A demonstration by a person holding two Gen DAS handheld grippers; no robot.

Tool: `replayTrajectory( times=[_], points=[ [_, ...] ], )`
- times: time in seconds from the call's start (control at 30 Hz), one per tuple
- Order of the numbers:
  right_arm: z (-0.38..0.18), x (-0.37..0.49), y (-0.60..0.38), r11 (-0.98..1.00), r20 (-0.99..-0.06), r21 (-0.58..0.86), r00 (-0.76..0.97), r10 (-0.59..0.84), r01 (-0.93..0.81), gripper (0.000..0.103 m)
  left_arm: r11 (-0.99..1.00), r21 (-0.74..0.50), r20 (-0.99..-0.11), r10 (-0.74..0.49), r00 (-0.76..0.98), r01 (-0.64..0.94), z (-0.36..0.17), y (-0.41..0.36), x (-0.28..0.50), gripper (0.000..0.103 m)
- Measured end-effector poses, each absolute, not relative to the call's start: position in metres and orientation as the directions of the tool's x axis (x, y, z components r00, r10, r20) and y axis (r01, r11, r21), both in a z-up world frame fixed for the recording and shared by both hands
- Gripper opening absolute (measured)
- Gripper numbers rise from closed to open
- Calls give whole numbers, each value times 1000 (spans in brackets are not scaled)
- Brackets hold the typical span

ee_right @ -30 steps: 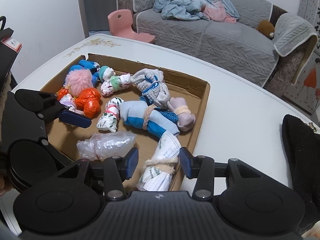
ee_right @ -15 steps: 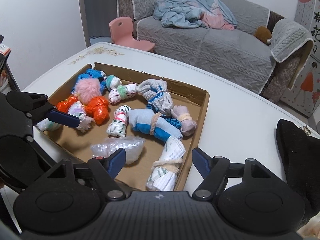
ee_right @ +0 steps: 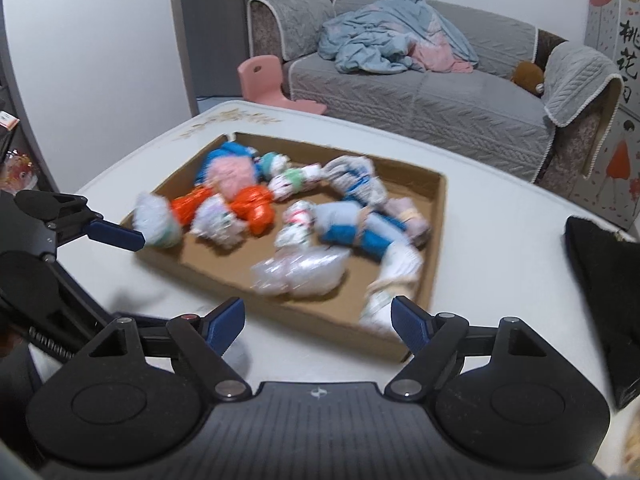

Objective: Organize objects
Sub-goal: 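Lift both open tools back toward the last two bundles, then grasp pastel plastic bundle with left tool while right tool grasps grey knit bundle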

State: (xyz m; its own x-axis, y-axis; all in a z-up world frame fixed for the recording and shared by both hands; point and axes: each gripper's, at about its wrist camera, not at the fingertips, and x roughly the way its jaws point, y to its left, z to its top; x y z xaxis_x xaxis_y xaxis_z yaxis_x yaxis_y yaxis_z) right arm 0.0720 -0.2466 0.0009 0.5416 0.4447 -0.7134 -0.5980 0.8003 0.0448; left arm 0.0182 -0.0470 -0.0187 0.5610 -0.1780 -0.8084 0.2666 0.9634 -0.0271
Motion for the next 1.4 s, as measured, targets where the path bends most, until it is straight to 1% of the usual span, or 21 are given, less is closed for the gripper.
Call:
replayTrajectory(
  times=[0.33,0.57,0.63,0.67,0.73,0.77,0.8,0.83,0.9,1.07,1.17,1.23,1.27,1.33,1.4],
  points=[
    [-21,41,-219,793,-721,89,510,469,-603,81,978,-40,-818,-151,554,207,-43,-17,-10,102],
    [-41,26,-196,778,-736,91,485,473,-621,81,984,5,-822,-97,561,177,-52,-1,-24,102],
    [-46,22,-191,771,-737,75,485,470,-633,77,985,1,-825,-96,558,170,-55,4,-26,102],
    [-47,20,-190,771,-740,61,490,461,-633,74,986,-12,-826,-104,554,167,-55,7,-26,102],
    [-50,18,-190,764,-743,60,483,464,-642,60,987,-12,-824,-101,558,161,-56,9,-26,102],
    [-50,15,-191,758,-746,47,482,460,-651,49,987,-14,-823,-103,559,160,-57,9,-26,102],
    [-51,12,-193,752,-748,23,488,450,-659,46,987,-22,-823,-109,557,160,-58,8,-24,102],
    [-51,10,-194,748,-747,5,495,444,-664,46,987,-32,-822,-117,557,160,-59,6,-23,102],
    [-51,7,-202,751,-742,-10,509,437,-660,42,984,-41,-817,-133,561,174,-61,-4,-19,102],
    [-52,11,-226,779,-740,0,524,422,-627,42,975,-14,-800,-142,583,220,-69,-40,-5,102],
    [-51,13,-235,775,-719,17,531,449,-632,42,966,61,-774,-113,623,250,-72,-59,0,101],
    [-49,12,-236,758,-704,12,533,469,-652,49,959,98,-766,-97,635,264,-75,-65,1,100],
    [-48,12,-237,750,-694,2,538,477,-662,56,958,98,-759,-103,643,269,-75,-65,2,98],
    [-48,16,-234,723,-689,-9,528,496,-691,57,954,103,-749,-112,653,282,-76,-65,3,95],
    [-50,21,-231,696,-692,-15,510,511,-718,56,950,96,-740,-131,659,297,-75,-62,5,87]
  ],
)
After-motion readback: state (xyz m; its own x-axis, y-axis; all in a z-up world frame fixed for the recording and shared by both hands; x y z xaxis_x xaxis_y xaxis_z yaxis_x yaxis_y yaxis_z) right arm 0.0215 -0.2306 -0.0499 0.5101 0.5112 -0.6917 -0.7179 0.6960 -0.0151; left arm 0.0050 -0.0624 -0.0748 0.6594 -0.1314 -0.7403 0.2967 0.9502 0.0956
